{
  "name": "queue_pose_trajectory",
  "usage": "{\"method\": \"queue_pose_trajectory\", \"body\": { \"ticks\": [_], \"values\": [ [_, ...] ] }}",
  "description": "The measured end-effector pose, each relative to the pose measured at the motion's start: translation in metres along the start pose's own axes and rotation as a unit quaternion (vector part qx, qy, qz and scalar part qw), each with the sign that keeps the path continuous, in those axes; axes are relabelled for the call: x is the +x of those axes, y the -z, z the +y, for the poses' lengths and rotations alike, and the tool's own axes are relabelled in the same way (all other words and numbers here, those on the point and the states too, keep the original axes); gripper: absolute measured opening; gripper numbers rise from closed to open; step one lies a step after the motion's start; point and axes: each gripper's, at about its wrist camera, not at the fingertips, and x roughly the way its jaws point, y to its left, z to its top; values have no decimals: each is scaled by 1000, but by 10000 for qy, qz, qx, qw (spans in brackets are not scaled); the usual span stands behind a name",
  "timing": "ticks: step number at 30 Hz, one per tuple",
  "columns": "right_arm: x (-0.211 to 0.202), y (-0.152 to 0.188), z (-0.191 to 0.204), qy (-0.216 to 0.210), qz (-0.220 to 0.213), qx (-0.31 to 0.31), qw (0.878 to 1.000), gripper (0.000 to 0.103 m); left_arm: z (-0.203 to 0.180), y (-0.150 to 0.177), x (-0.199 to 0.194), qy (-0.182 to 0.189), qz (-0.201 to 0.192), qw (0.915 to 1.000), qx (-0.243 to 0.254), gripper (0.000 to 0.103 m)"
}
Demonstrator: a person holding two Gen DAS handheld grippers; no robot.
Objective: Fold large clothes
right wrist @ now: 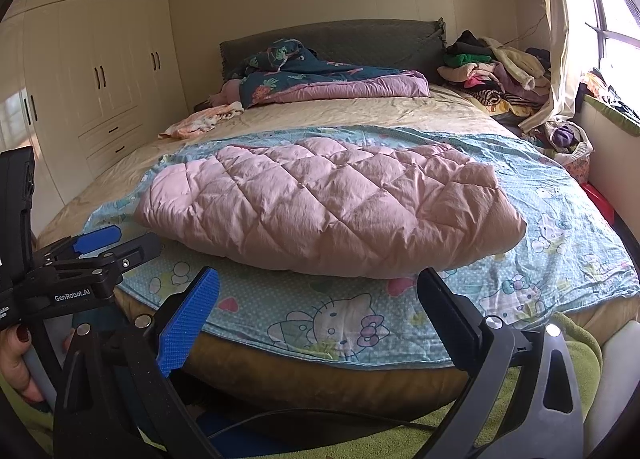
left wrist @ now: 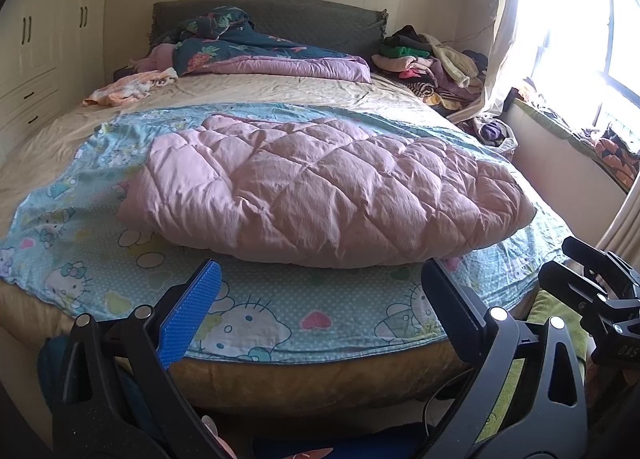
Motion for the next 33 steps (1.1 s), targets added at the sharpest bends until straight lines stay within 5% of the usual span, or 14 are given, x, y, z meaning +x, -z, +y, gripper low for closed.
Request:
{"method": "queue_pose_trajectory", "body": {
  "ticks": [33],
  "values": [
    [0, 0, 0, -22, 17, -12, 10000, 99, 3, 0, 0, -72, 2, 10000, 12, 94]
  ]
}}
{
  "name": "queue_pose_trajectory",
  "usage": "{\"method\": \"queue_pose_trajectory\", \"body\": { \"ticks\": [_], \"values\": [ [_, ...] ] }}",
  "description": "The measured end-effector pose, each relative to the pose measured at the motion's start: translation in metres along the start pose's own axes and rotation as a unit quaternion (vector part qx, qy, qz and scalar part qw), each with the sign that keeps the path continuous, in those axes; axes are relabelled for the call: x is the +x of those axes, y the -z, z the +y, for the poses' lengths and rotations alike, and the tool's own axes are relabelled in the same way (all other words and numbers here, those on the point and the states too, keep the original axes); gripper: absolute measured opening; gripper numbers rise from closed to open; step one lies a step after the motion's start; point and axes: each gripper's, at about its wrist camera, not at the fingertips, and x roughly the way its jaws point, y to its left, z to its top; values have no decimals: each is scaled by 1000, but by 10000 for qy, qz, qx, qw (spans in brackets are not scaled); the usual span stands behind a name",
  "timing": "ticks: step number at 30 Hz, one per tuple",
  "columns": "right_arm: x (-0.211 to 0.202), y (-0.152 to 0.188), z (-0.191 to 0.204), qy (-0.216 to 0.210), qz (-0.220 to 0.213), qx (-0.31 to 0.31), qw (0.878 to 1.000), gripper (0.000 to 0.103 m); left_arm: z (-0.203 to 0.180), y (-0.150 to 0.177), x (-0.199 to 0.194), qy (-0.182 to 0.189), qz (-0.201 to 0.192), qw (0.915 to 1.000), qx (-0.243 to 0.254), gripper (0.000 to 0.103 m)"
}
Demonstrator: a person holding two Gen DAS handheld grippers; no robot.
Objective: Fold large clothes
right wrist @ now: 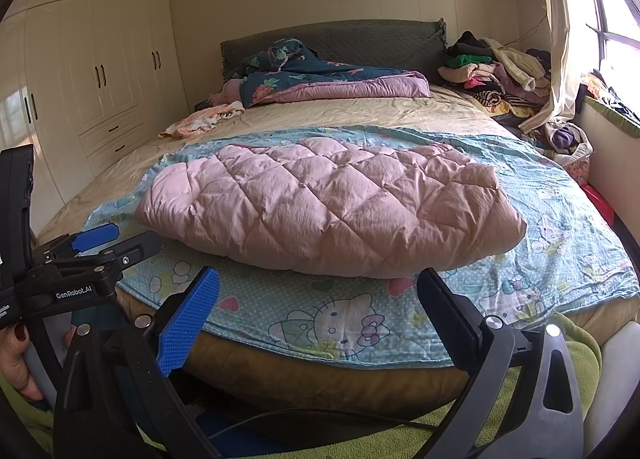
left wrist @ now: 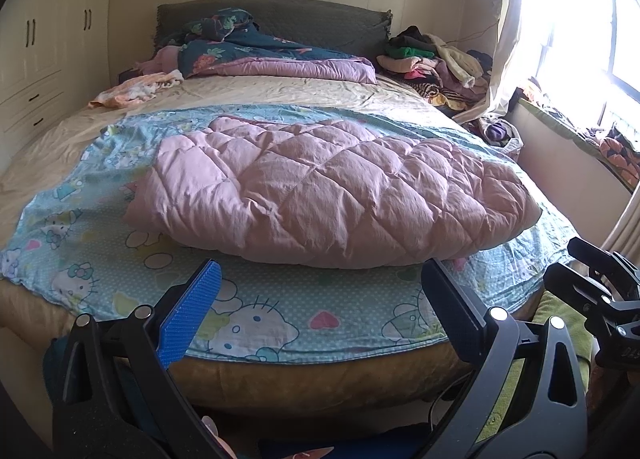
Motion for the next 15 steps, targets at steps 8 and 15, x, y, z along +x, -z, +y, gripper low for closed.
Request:
{"method": "queue_pose_trajectory", "body": {
  "ticks": [8, 15],
  "values": [
    [0, 0, 0, 3, 1, -1, 10000, 99, 3, -1, -1, -15, -6, 10000, 1, 94],
    [0, 0, 1, 12, -1, -9, 10000, 99, 0, 0, -1, -10, 3, 10000, 13, 94]
  ]
}}
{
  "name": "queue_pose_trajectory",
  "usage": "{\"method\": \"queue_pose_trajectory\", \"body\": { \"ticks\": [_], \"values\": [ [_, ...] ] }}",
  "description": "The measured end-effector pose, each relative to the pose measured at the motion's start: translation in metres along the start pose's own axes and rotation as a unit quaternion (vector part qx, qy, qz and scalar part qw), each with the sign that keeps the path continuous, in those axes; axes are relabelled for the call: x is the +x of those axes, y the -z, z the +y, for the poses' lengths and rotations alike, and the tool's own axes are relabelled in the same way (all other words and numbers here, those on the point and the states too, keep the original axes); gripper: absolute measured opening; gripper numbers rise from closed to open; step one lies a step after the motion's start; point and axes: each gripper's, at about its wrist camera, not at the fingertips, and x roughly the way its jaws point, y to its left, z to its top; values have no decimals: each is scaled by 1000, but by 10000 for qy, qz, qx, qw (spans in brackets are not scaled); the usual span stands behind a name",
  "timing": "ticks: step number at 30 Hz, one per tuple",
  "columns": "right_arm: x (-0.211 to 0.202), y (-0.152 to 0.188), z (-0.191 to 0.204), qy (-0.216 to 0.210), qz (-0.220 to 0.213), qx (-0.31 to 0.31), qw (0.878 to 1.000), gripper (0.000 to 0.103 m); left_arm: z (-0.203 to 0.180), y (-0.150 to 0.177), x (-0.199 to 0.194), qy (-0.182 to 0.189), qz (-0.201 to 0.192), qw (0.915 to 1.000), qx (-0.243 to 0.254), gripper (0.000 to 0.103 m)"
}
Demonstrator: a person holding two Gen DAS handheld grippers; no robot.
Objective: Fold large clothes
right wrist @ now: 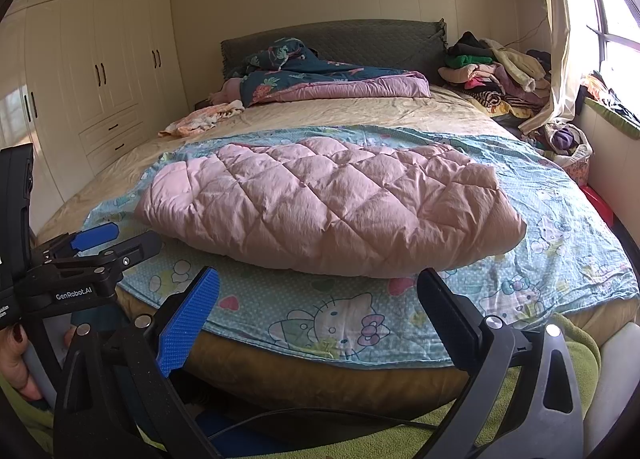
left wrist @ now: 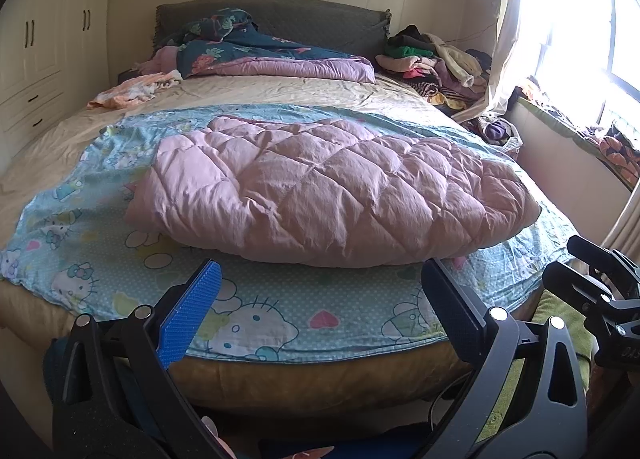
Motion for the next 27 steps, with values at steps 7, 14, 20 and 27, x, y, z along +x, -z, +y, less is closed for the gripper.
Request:
{"method": "queue_pose_trajectory", "body": {
  "ticks": [7, 14, 20, 27],
  "values": [
    [-6, -1, -4, 35, -84, 66, 9999, 99, -2, 2, 1, -102, 60, 9999, 74, 94],
    [-36, -10, -49, 361, -547, 694, 9954, 99, 10, 1, -7, -367, -83, 9993, -41, 94],
    [-98, -4, -185, 1825, -1119, 1992, 9563, 99, 87, -23, 13, -1083, -139, 9912, -750, 94],
    [-147, 91, -442, 4504, -188, 3660, 8142, 99, 278, -63, 59, -3184, -241, 9314, -1747, 94]
  ]
}}
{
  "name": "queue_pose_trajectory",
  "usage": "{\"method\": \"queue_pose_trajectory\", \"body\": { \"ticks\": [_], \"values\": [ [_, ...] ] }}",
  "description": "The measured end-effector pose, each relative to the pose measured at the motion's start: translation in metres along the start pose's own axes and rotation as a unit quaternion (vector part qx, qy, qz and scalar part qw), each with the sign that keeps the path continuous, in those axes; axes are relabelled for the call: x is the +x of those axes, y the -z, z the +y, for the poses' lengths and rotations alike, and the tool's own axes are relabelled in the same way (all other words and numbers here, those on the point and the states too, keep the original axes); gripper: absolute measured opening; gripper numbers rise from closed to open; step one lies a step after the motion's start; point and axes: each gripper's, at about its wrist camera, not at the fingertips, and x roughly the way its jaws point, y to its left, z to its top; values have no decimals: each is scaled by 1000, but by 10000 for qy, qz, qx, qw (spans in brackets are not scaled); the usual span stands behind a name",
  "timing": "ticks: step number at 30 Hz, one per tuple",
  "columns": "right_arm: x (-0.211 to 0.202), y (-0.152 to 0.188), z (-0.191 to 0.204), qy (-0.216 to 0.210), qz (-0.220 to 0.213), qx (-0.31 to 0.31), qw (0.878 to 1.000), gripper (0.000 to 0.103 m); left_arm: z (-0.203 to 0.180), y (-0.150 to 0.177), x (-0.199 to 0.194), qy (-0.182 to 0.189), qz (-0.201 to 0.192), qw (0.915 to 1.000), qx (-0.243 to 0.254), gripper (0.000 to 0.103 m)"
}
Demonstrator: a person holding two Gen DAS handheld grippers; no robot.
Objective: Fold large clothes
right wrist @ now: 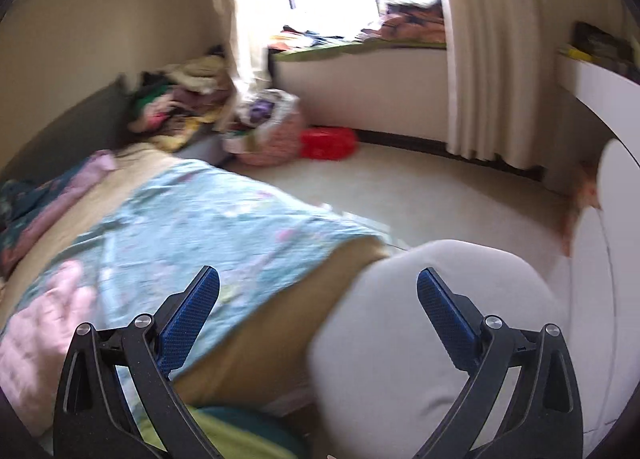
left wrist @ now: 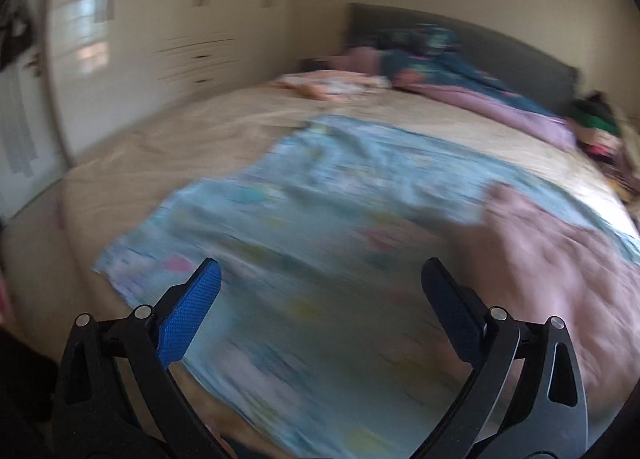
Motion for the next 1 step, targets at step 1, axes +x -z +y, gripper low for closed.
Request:
{"method": "queue_pose_trajectory", "body": {
  "ticks": [1],
  "values": [
    [0, 0, 0, 0, 0, 0, 10000, 99, 12, -9, 24, -237, 84, 9997, -43, 94]
  ]
}}
